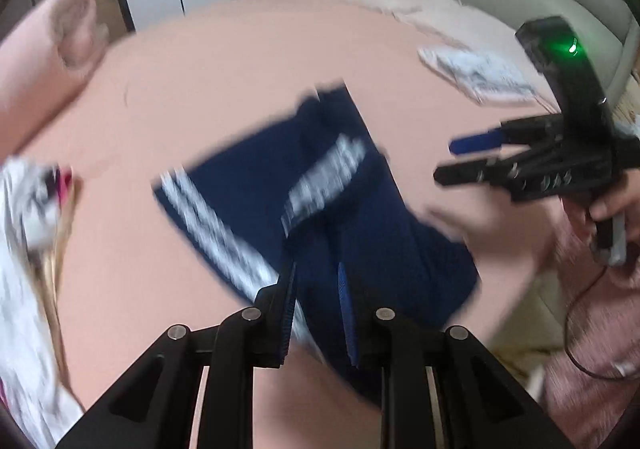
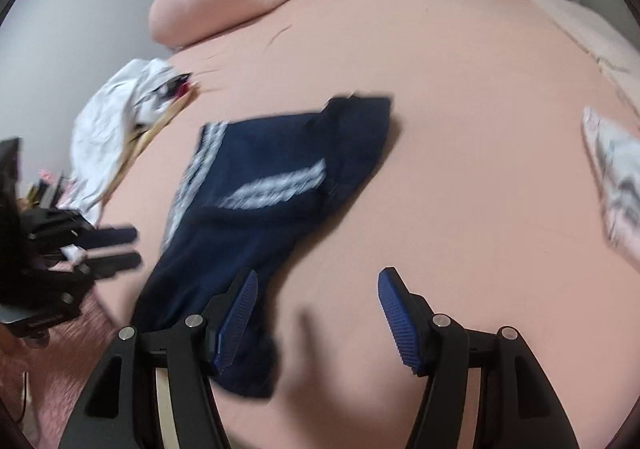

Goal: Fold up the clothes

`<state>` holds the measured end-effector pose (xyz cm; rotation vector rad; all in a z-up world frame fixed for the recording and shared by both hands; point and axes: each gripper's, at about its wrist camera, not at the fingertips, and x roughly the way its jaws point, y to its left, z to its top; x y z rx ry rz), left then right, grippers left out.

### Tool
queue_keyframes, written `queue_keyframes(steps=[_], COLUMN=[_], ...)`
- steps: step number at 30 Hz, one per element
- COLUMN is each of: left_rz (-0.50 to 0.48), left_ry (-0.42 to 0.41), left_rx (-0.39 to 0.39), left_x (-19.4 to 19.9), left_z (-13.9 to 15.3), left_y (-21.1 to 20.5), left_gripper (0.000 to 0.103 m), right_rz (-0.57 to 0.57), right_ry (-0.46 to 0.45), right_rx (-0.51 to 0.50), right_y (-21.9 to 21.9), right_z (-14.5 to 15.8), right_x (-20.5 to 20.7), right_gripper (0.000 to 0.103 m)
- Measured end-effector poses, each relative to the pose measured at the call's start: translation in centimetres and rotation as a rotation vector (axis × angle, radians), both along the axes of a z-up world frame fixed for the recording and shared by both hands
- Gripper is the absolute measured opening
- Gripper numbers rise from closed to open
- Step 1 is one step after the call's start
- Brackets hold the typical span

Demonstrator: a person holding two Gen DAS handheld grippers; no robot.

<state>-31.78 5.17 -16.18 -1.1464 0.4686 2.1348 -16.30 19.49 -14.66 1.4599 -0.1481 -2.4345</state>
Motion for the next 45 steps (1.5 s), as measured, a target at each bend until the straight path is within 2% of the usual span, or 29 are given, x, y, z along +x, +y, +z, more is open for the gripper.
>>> queue_keyframes(steps=[3, 5, 8, 14, 15, 17, 18, 21, 22, 23, 24, 29, 33, 39, 42, 45], left_rz=[-0.077, -0.132, -0.191, -0.232, -0.233, -0.235, -0.235, -0.24, -0.239, -0.23, -0.207, -0.057, 0.062, 0.185, 0.202, 0.204], left_ry=[0.006, 0.029, 0.021, -0.022, -0.026, -0.033, -0.031, 0.005, 0.018, 0.023, 0.015, 0.005, 0.005, 0.004, -0.022, -0.03], left_rx=[-0.015, -0.055, -0.054, -0.031, -0.033, -0.026, -0.021, -0.007, -0.008, -0.019, -0.015, 0.083, 0.13, 0.09, 0.077, 0.031], left_x=[-1.9, -2.5, -3.1, -3.4, -3.5, -3.9, -4.1, -4.3, -4.4, -4.6, -5.0, -7.0, -9.0, -11.7, -12.6, -13.2], left_z=[-0.9, -1.8, -2.6, -3.8, -4.0, -4.3, -4.5, -4.9, -5.0, -5.2, -5.2, -3.1, -1.1, -0.7, -1.4, -2.7], left_y=[2.3, 4.0, 5.9, 7.4, 7.6, 8.0, 8.1, 8.7, 8.9, 8.9, 8.7, 4.7, 0.4, -4.7, -5.9, -5.8], left_gripper=[0.018, 0.018, 0.018, 0.021, 0.023, 0.038, 0.039, 0.04, 0.033, 0.006, 0.004, 0.004, 0.004, 0.004, 0.004, 0.004], right_rz=[-0.026, -0.035, -0.047, -0.01, -0.004, 0.007, 0.005, -0.009, -0.014, -0.017, -0.019, 0.009, 0.063, 0.045, 0.055, 0.052], right_ry=[-0.032, -0.033, -0.043, -0.074, -0.071, -0.065, -0.065, -0.066, -0.064, -0.061, -0.058, -0.035, 0.019, 0.022, 0.033, 0.028], right_rx=[0.065, 0.061, 0.07, 0.08, 0.085, 0.096, 0.093, 0.085, 0.083, 0.073, 0.064, 0.032, 0.03, 0.054, 0.052, 0.089], right_y=[0.8, 1.3, 2.2, 2.5, 2.5, 2.4, 2.4, 2.8, 3.0, 3.2, 3.4, 3.1, 0.6, -1.2, -2.2, -3.1], right_z=[-0.8, -1.2, -2.1, -3.5, -3.5, -3.6, -3.5, -3.2, -3.1, -2.9, -2.7, -2.0, -1.6, -2.4, -2.5, -3.6], right_x=[-2.8, -3.8, -5.0, -6.3, -6.3, -6.3, -6.3, -6.4, -6.4, -6.4, -6.4, -7.0, -9.2, -12.7, -13.6, -14.9], right_gripper=[0.062, 0.063, 0.063, 0.063, 0.063, 0.063, 0.063, 0.063, 0.063, 0.063, 0.063, 0.063, 0.063, 0.063, 0.063, 0.063])
